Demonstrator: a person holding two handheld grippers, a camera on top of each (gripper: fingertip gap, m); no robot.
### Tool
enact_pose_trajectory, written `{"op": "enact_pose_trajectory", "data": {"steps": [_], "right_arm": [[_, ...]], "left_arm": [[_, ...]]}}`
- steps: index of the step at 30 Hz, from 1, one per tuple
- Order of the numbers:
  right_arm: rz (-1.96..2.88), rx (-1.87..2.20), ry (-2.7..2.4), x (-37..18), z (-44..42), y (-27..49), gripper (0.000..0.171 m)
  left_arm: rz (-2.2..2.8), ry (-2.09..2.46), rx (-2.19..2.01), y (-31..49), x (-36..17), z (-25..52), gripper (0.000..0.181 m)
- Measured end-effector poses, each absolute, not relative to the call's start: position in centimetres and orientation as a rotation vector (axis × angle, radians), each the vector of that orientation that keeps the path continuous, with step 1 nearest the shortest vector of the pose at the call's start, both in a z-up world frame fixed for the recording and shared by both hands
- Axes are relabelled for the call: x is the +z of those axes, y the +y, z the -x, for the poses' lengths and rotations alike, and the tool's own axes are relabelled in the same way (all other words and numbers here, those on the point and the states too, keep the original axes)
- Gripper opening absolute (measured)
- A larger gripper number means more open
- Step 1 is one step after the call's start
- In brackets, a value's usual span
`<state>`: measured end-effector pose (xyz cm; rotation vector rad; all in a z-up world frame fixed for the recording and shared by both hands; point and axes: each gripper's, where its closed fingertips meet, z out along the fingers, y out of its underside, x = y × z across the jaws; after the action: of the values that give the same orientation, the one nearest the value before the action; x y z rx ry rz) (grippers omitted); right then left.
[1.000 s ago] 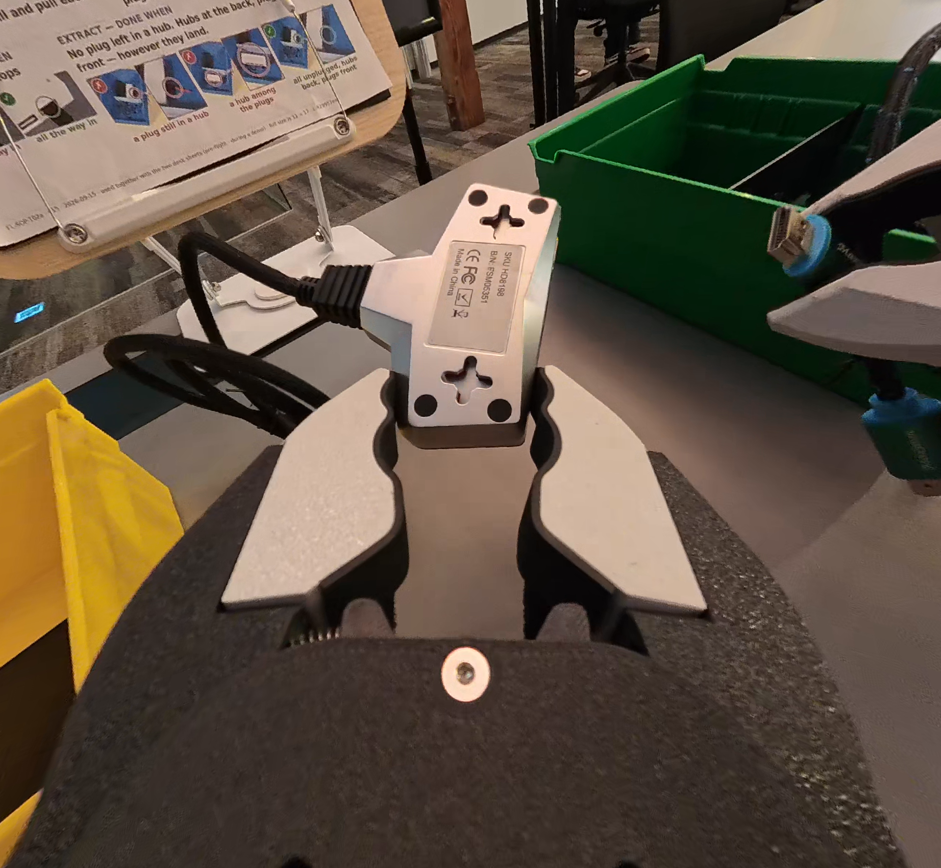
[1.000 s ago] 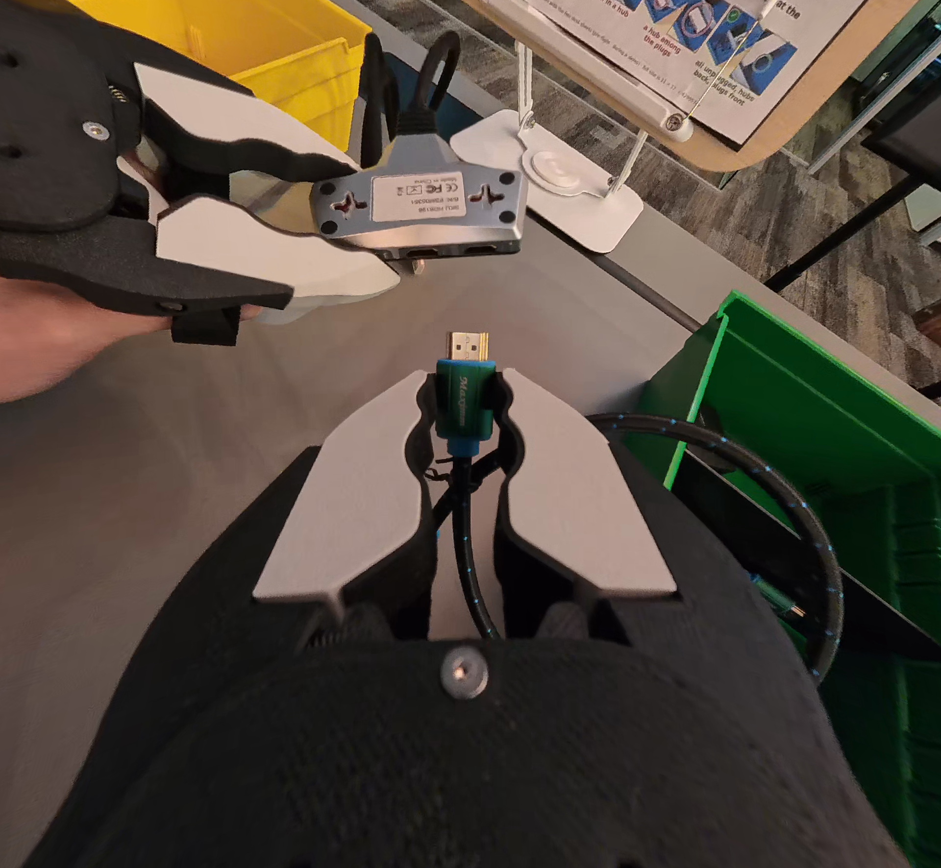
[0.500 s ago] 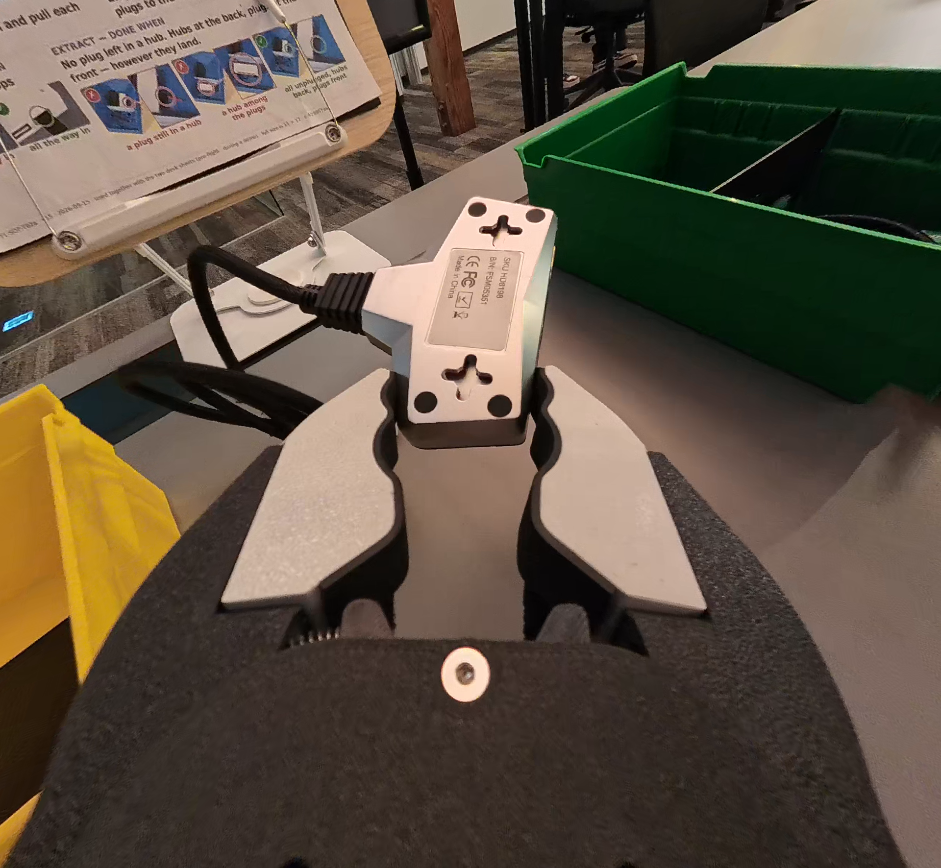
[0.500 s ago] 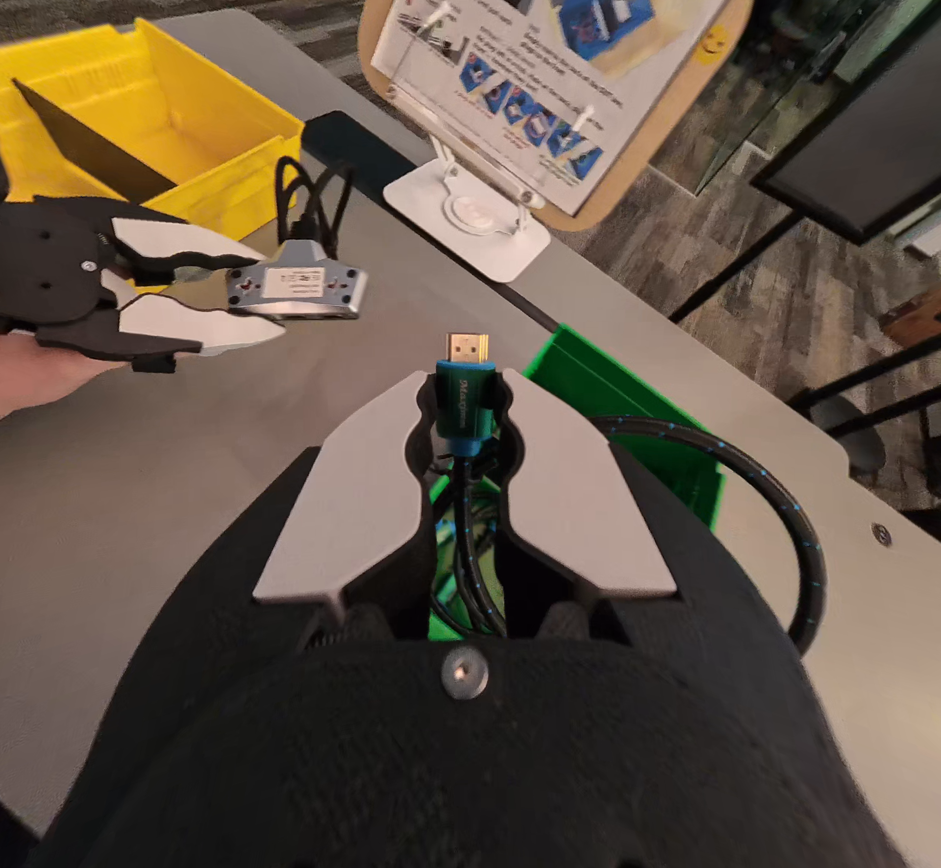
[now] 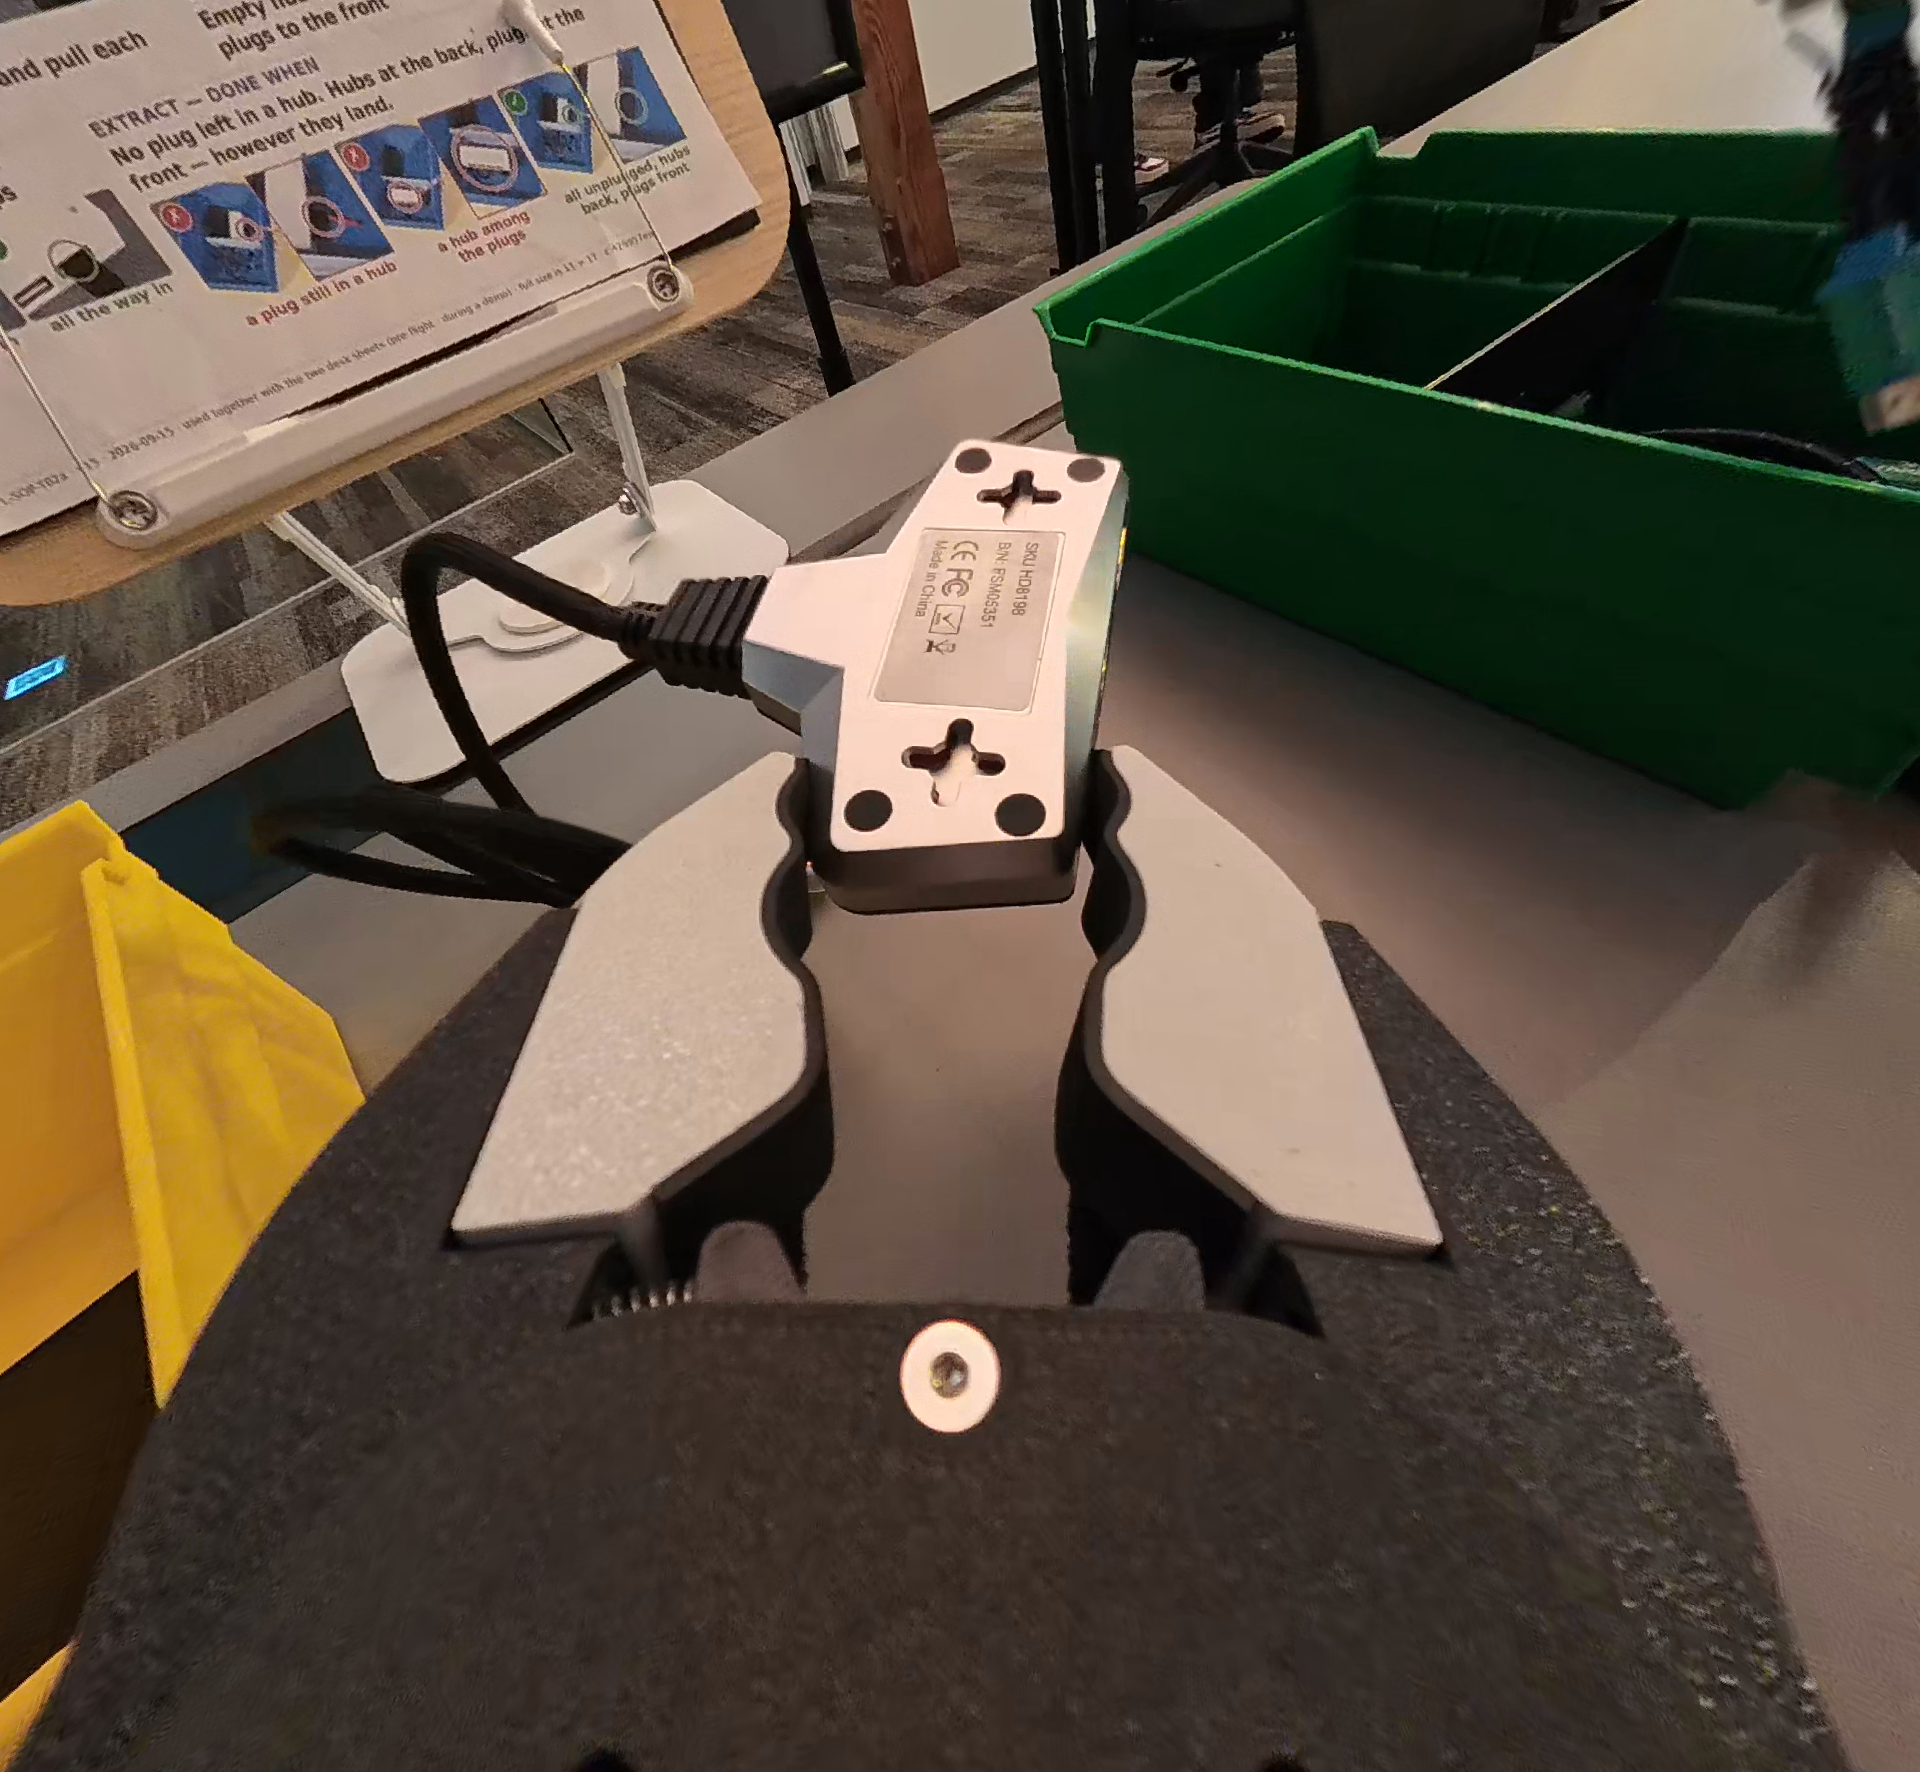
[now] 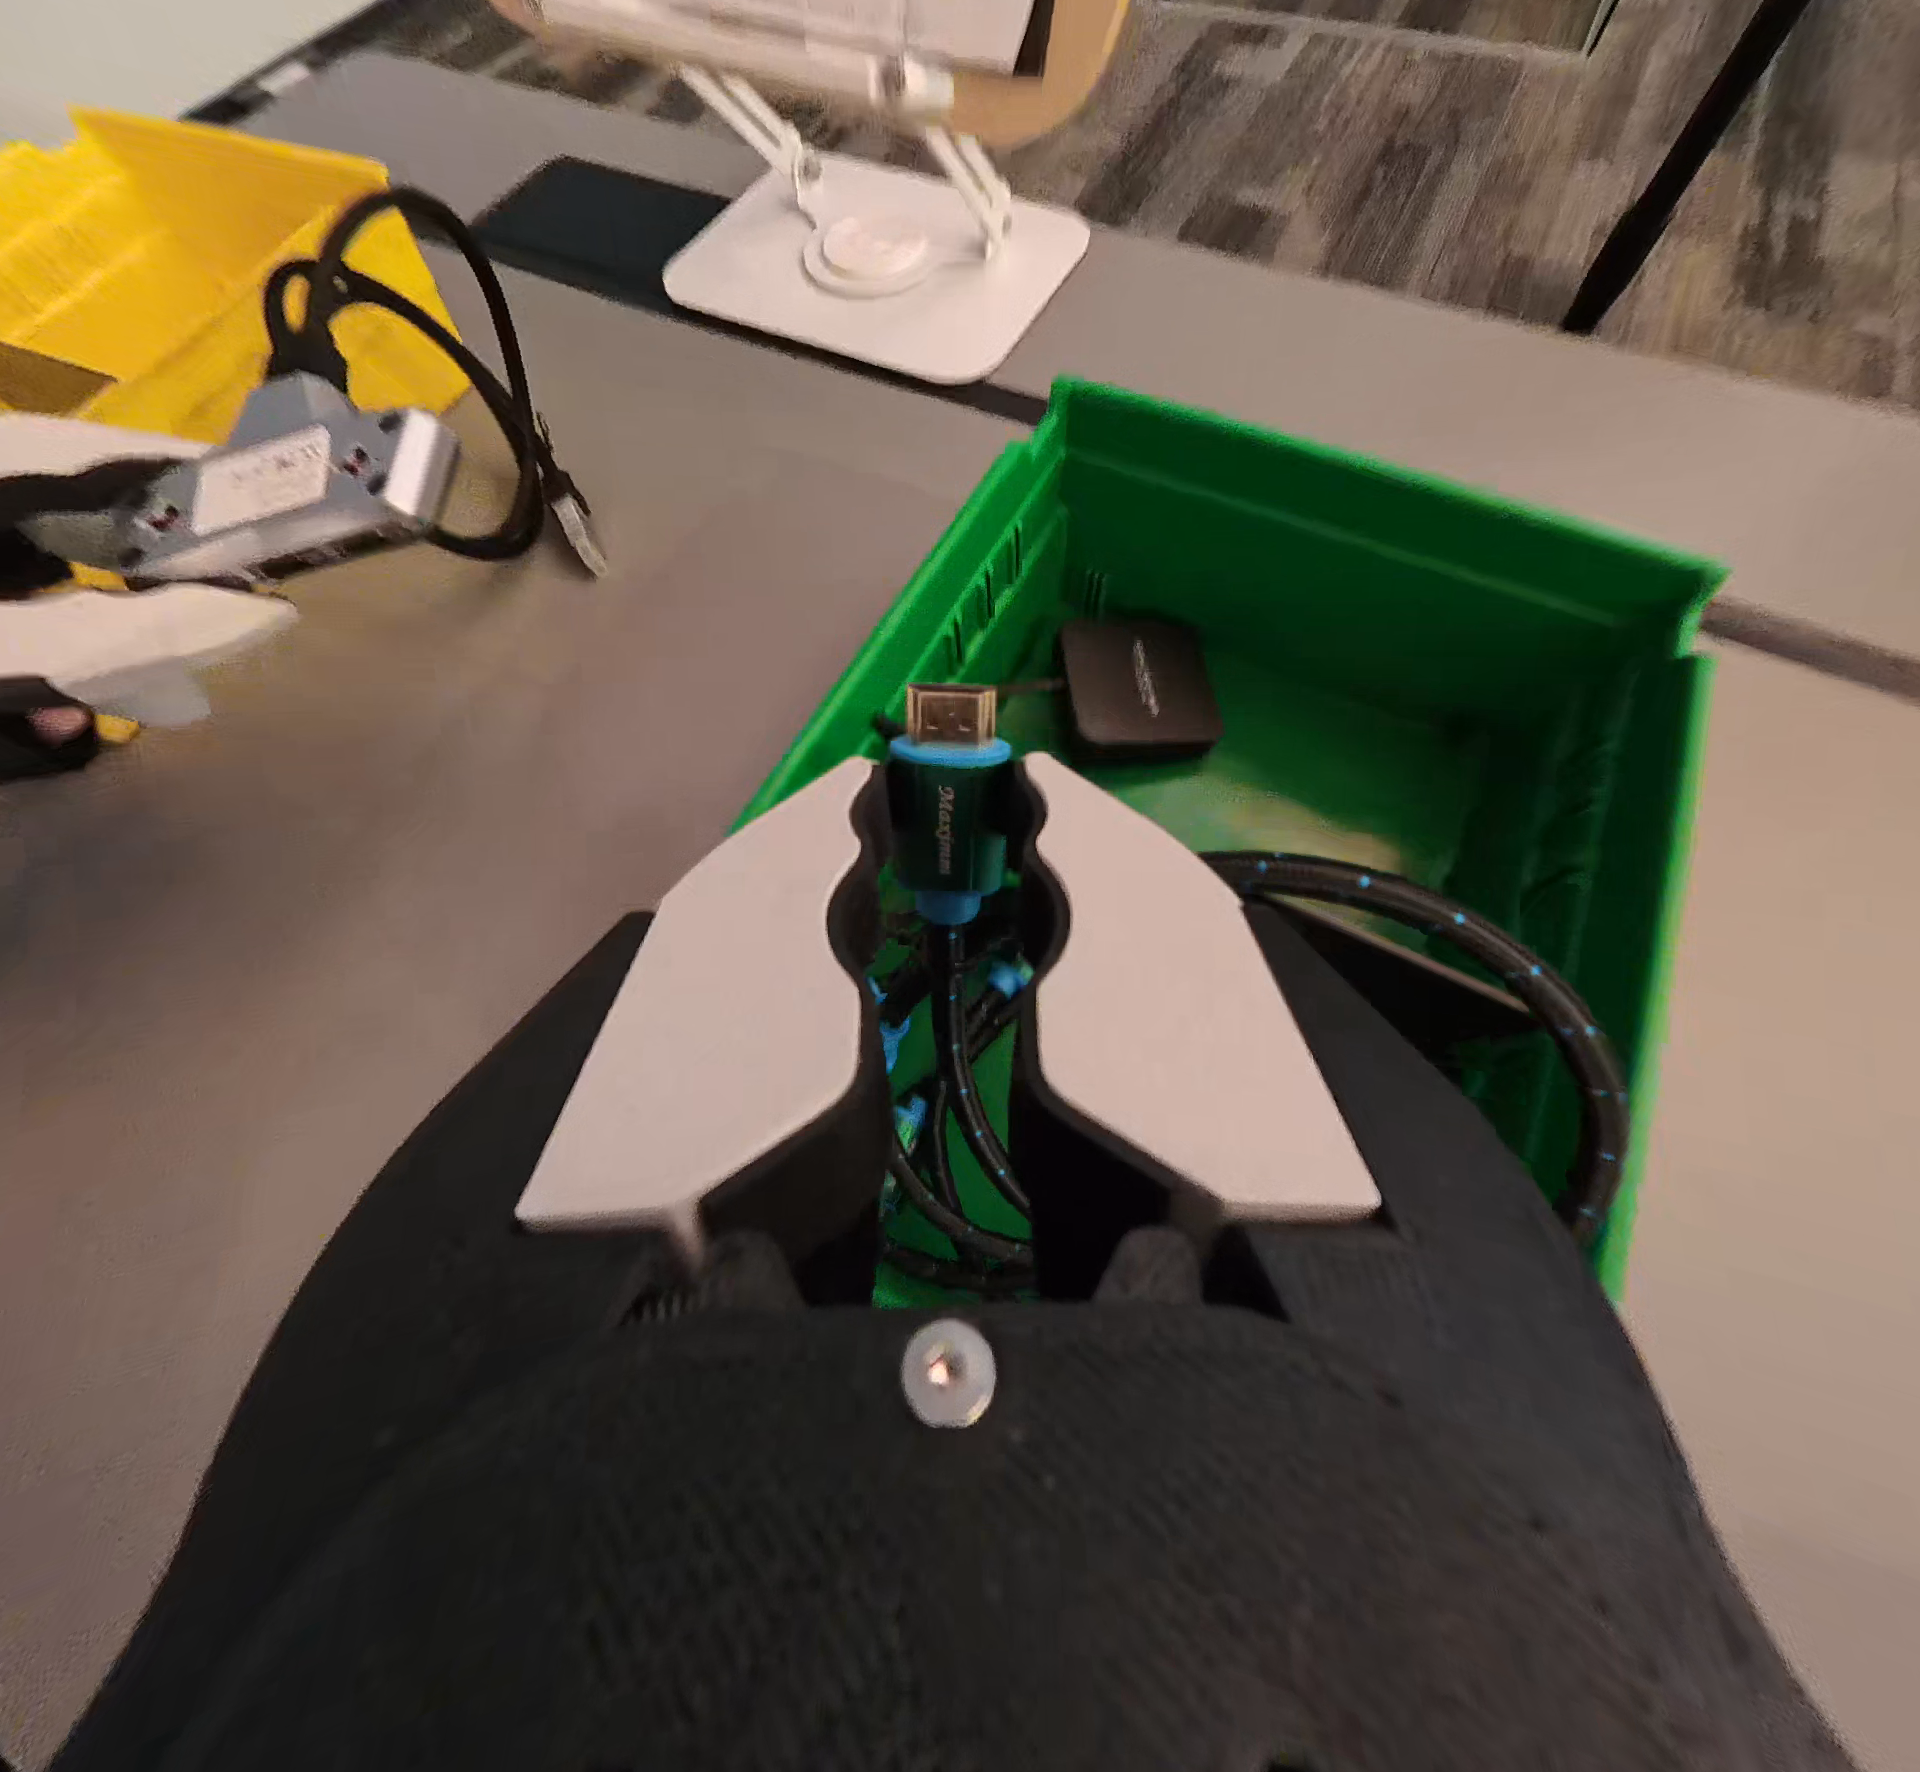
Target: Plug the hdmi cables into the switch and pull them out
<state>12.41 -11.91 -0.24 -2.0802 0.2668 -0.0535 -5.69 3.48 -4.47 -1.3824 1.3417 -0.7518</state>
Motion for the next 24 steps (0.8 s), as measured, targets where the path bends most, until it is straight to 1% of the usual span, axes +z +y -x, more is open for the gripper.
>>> {"op": "enact_pose_trajectory", "data": {"steps": [3,9,21,24], "right_arm": [[2.161,-0.045,0.282,-3.7,-12.6,-11.8,0.021],[2.292,0.060,0.298,-8.3,-11.6,-11.4,0.021],[2.436,0.146,0.279,-11.4,-11.5,-10.2,0.023],[2.466,0.167,0.168,-10.4,-11.1,-10.6,0.030]], "left_arm": [[1.377,1.348,-0.745,3.4,-4.5,5.6,0.050],[1.370,1.359,-0.735,3.2,-4.6,5.6,0.050],[1.363,1.361,-0.730,3.2,-4.4,5.7,0.050],[1.360,1.360,-0.726,3.2,-4.3,5.8,0.050]]}}
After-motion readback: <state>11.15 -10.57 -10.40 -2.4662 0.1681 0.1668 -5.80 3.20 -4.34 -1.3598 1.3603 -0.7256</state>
